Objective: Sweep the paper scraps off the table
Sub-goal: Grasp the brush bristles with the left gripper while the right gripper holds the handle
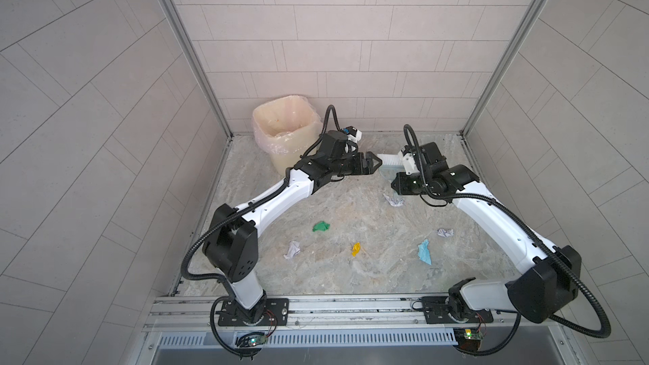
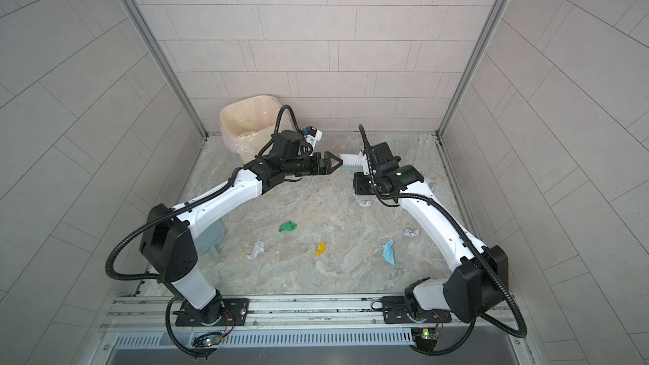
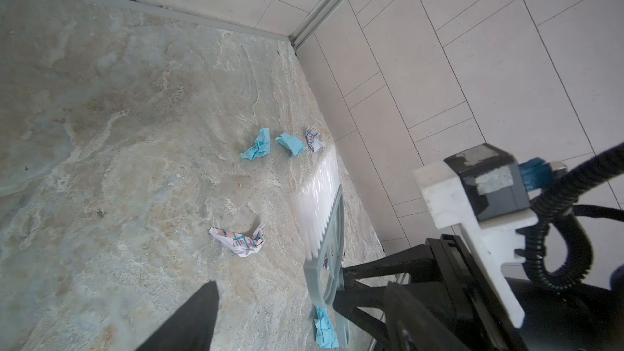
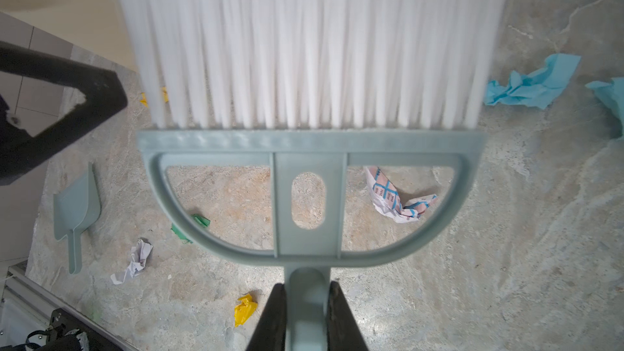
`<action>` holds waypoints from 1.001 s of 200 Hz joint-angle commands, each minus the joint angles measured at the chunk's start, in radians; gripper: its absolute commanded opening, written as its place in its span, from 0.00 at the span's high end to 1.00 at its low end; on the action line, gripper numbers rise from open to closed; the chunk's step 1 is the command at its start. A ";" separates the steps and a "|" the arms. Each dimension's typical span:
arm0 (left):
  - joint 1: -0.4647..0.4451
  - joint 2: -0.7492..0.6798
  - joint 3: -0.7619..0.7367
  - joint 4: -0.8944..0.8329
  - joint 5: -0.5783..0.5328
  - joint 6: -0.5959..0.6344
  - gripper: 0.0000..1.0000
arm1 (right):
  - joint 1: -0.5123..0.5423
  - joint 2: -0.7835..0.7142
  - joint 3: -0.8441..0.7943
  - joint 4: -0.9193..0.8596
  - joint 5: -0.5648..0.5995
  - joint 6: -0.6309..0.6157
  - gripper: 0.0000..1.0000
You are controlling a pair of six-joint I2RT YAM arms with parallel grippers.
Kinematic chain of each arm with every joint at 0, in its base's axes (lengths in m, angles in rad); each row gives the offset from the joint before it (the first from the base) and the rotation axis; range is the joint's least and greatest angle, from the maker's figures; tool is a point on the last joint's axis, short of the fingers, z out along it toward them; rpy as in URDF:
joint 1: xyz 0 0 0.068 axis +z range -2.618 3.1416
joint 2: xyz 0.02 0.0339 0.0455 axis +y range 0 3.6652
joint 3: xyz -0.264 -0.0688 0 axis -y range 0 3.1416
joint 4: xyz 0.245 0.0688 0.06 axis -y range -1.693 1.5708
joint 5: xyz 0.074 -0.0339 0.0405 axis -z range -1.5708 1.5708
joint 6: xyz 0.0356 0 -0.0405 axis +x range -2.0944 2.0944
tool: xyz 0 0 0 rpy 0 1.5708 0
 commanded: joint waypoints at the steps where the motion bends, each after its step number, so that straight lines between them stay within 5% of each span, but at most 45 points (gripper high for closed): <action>1: -0.005 0.029 -0.003 0.059 0.025 -0.045 0.24 | 0.026 0.012 0.036 0.009 -0.003 -0.019 1.00; 82: -0.017 0.079 0.040 0.051 0.009 -0.067 0.54 | 0.073 0.043 0.085 -0.019 0.005 -0.079 1.00; 136: -0.023 0.080 0.012 0.097 -0.003 -0.130 1.00 | 0.078 0.041 0.093 -0.025 0.034 -0.091 1.00; 146: -0.021 0.072 -0.005 0.115 -0.012 -0.146 1.00 | 0.076 0.039 0.096 -0.025 0.040 -0.092 1.00; 170: -0.003 0.040 -0.061 0.181 -0.032 -0.192 1.00 | 0.057 0.014 0.092 -0.015 0.046 -0.078 0.71; 200: 0.042 -0.036 -0.163 0.334 -0.076 -0.282 1.00 | -0.047 -0.069 -0.007 0.129 -0.127 0.002 0.42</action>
